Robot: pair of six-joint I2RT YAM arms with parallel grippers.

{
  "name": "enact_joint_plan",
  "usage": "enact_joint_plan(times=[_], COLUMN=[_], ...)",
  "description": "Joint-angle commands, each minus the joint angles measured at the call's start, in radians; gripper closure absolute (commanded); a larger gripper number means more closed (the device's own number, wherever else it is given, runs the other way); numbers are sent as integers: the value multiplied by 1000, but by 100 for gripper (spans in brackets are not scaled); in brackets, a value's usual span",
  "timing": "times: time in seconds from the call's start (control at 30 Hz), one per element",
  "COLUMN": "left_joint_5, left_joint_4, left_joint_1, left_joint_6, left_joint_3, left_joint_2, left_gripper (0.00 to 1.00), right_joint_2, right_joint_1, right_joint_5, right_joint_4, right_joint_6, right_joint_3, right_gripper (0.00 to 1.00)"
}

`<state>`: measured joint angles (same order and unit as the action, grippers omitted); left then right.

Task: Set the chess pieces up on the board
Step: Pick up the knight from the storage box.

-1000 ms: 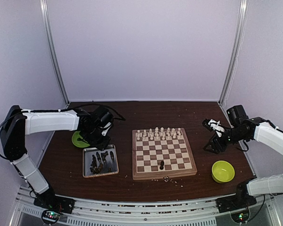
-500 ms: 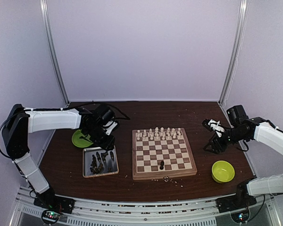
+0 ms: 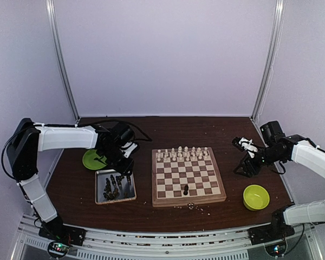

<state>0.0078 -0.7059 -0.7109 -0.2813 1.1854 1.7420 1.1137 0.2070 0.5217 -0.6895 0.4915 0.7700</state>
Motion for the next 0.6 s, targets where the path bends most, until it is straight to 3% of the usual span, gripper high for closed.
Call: enact_joint_plan(times=[0.0,0.3,0.57], left_joint_5=[15,8,16], left_joint_4=[12,12,12], left_joint_1=[-11,-12,-13], left_joint_6=[11,8,8], left_joint_3=[33,31,33], left_joint_2=[27,56,68], left_gripper=[67,70,80], right_joint_2=[3,5,6], right_joint_1=[5,5,5], right_joint_5=[-8,-6,-6], right_joint_4=[-9,-11,-12], right_joint_6=[5,6,7], right_joint_3=[24,25,25], right_gripper=[37,37,37])
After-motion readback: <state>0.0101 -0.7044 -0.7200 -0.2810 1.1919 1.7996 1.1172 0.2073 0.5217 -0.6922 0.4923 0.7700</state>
